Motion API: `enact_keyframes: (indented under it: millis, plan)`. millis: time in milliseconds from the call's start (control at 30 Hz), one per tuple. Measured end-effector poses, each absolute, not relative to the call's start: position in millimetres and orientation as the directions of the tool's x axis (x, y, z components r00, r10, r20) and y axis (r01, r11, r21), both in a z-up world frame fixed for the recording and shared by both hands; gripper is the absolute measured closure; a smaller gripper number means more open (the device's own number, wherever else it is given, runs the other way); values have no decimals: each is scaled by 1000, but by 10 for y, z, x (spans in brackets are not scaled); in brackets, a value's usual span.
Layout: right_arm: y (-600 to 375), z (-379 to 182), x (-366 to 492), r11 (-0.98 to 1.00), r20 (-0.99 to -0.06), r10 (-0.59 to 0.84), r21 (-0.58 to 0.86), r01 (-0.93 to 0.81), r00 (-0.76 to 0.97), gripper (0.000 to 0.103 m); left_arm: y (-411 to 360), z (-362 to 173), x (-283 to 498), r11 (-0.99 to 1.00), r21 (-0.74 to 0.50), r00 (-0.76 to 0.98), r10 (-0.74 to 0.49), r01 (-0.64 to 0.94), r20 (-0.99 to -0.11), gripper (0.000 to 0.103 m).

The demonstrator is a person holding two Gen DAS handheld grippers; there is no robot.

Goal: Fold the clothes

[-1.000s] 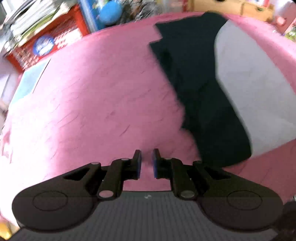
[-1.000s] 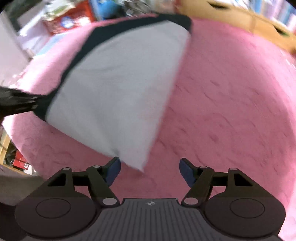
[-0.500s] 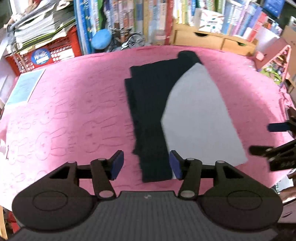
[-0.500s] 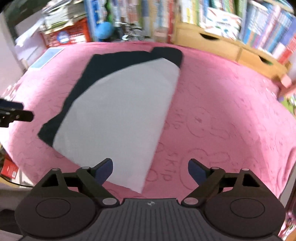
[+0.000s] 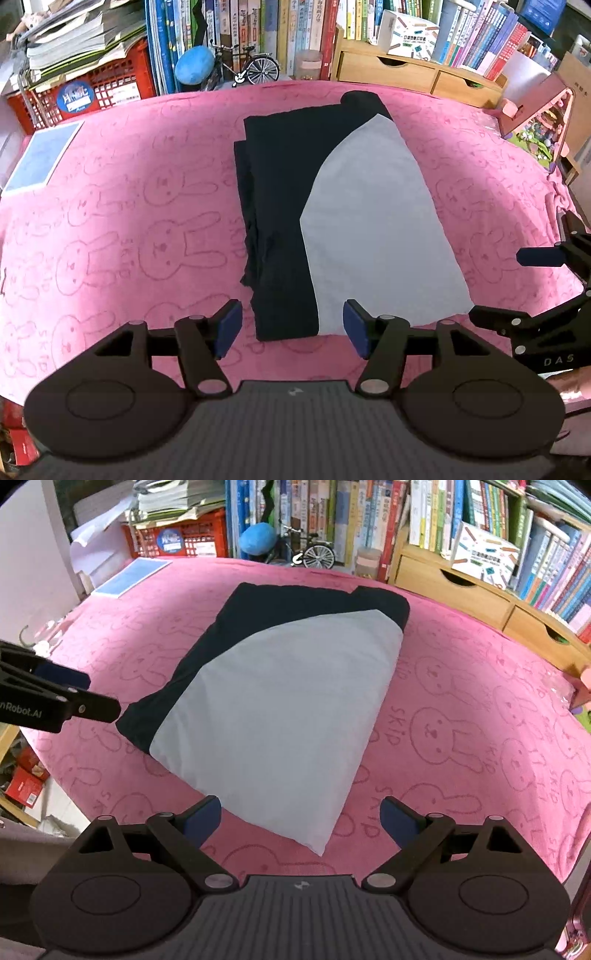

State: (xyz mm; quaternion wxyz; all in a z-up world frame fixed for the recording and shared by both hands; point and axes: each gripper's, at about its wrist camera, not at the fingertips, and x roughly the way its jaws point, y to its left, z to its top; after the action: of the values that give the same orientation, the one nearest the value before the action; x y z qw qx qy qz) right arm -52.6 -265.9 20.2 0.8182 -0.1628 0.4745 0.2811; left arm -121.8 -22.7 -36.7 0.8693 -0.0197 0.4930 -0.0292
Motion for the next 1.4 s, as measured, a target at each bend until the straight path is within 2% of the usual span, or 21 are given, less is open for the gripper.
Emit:
enact_keyframes:
  millis: [333, 567, 833, 933, 1000, 1100, 1167, 1300, 1400]
  plan:
    - [-2612, 172, -541, 801, -877, 284, -6, -598, 388, 9, -120, -491, -1214, 996, -95, 469, -83, -1, -879, 41]
    - [-2535, 133, -550, 807, -888, 262, -13, -590, 379, 8, 134, -594, -1254, 989, -118, 472, -65, -84, -879, 41]
    - [-1941, 61, -634, 664, -863, 296, -123, -737, 410, 9, 673, -763, -1373, 943, -239, 495, -97, -232, -863, 42]
    - [-1668, -7, -673, 604, -856, 359, -91, -792, 372, 20, 759, -817, -1429, 936, -264, 505, -117, -231, -855, 42]
    - [-1478, -89, -688, 567, -861, 376, -79, -820, 343, 40, 790, -853, -1456, 935, -278, 506, -134, -221, -852, 42]
    - [-1219, -261, -666, 541, -872, 370, -79, -837, 322, 50, 818, -877, -1474, 935, -293, 513, -157, -197, -844, 42]
    - [-1096, -392, -607, 541, -886, 363, -51, -839, 288, 53, 826, -867, -1473, 935, -305, 524, -172, -180, -834, 42]
    - [-902, -528, -544, 491, -897, 378, -17, -871, 230, 53, 805, -816, -1378, 933, -332, 555, -203, -141, -806, 42]
    - [-959, -378, -444, 448, -893, 433, 97, -889, 121, 54, 706, -808, -1227, 937, -337, 563, -227, -97, -795, 42]
